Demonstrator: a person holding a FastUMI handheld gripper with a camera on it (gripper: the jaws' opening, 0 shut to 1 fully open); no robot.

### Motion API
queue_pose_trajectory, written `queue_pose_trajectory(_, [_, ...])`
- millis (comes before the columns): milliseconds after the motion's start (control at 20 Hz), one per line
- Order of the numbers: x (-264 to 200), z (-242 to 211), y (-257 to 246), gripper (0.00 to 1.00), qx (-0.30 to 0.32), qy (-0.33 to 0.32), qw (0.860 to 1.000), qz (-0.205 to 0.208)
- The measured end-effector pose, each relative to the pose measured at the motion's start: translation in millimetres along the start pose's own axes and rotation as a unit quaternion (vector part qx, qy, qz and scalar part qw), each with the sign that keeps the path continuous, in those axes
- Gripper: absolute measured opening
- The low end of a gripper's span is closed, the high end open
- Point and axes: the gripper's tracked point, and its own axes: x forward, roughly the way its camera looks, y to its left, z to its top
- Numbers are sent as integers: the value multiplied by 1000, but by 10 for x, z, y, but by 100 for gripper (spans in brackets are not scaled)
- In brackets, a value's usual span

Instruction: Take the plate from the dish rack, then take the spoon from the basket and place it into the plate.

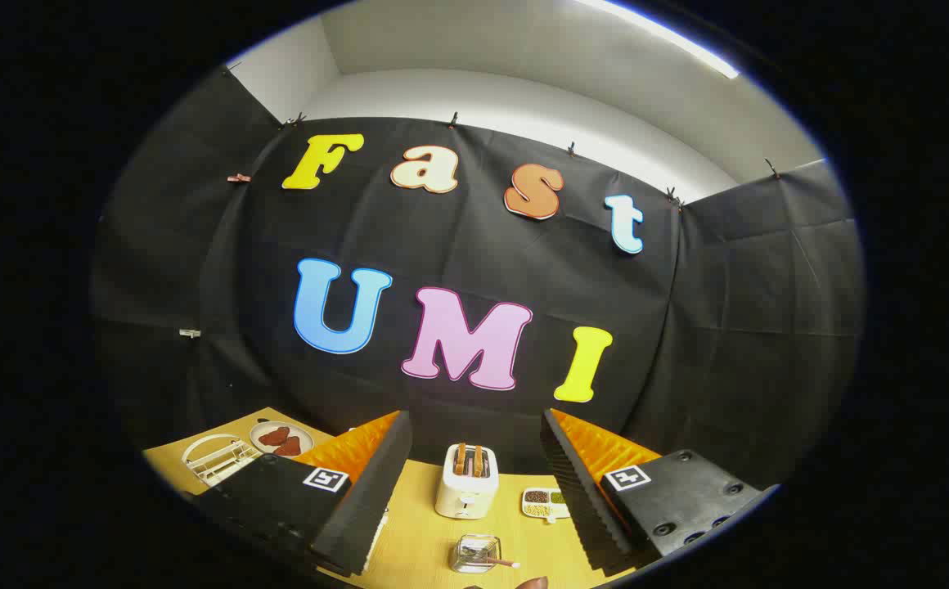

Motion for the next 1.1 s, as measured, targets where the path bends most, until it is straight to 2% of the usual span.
queue_pose_trajectory(650, [30,-119,141,97,4,23,1000,3])
queue_pose_trajectory(950, [154,-283,423,97,5,47,999,25])
queue_pose_trajectory(1100, [292,-508,673,97,13,81,996,46])
